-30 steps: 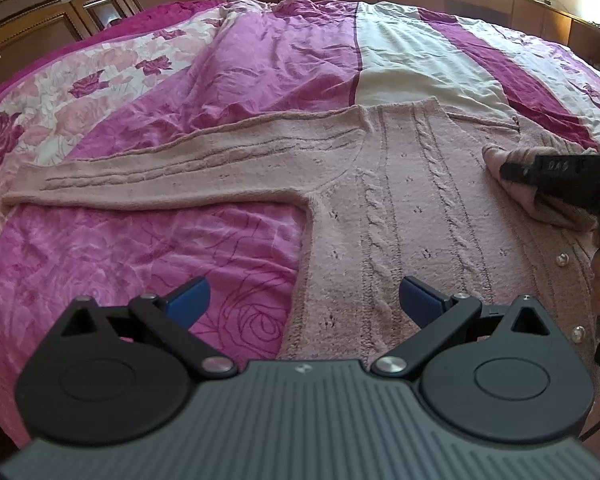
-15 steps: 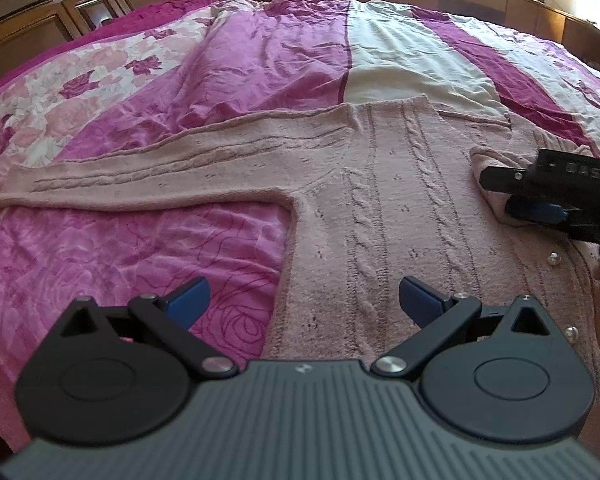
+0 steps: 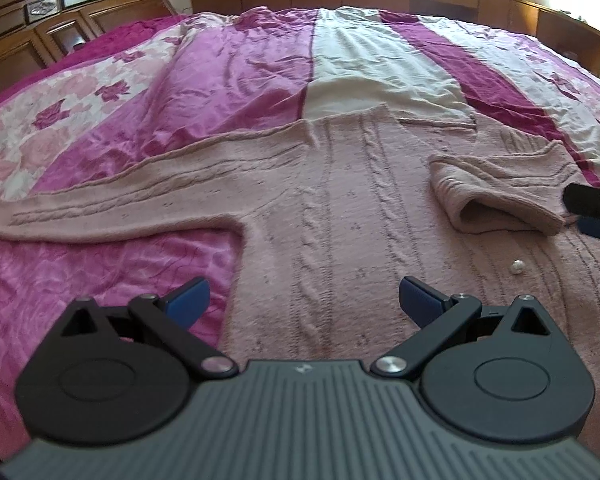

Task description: Fold small clothes

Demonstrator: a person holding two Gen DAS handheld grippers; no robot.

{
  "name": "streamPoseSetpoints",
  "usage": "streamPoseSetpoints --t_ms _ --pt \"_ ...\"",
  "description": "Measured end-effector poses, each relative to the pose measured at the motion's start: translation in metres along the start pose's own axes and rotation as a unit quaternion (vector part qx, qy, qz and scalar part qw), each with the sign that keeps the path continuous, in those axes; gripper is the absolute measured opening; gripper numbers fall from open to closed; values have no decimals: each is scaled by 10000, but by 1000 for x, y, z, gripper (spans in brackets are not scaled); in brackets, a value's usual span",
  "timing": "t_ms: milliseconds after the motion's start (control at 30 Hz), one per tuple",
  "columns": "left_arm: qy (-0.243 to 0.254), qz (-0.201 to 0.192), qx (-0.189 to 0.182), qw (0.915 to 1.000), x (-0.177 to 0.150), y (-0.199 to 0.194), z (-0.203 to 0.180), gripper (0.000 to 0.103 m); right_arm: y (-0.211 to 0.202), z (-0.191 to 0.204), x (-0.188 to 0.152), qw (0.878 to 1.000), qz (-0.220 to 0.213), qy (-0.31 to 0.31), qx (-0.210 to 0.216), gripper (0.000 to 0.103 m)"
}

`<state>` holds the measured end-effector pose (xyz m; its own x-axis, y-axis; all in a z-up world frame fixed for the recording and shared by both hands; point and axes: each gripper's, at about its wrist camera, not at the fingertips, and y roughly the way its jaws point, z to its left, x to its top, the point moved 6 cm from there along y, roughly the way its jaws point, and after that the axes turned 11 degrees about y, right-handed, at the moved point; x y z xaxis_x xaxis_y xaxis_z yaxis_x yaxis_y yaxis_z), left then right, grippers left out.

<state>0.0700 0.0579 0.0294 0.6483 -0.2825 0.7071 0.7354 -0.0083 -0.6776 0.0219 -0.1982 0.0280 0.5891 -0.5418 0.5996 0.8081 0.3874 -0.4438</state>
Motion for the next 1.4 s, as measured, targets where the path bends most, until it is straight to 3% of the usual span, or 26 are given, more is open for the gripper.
streamPoseSetpoints --t_ms 333,600,833,967,1167,1267,1367,1400 --pt "410 -194 -241 9987 19 1 -40 103 -47 -67 25 9918 -978 492 -661 79" --pt "906 -372 -442 9942 38 14 -86 102 -50 -101 25 9847 -1259 832 -869 79" --pt "1613 -626 -540 9834 54 29 -132 102 -44 -115 17 9837 -1295 837 -923 79" --pt "2133 -778 -520 9725 60 38 -154 101 -40 -117 14 9845 -1298 704 -951 79" --pt "2950 -892 -549 9497 69 56 -177 88 -38 -119 8 9849 -1318 575 -959 79" --pt "3232 -829 -668 9403 70 65 -184 76 -35 -120 7 9850 -1324 506 -983 79" --pt "3413 -752 -801 9335 67 73 -191 49 -34 -122 6 9851 -1339 444 -980 79" --pt "3410 -744 -889 9329 66 75 -193 29 -33 -122 5 9852 -1342 433 -975 79"
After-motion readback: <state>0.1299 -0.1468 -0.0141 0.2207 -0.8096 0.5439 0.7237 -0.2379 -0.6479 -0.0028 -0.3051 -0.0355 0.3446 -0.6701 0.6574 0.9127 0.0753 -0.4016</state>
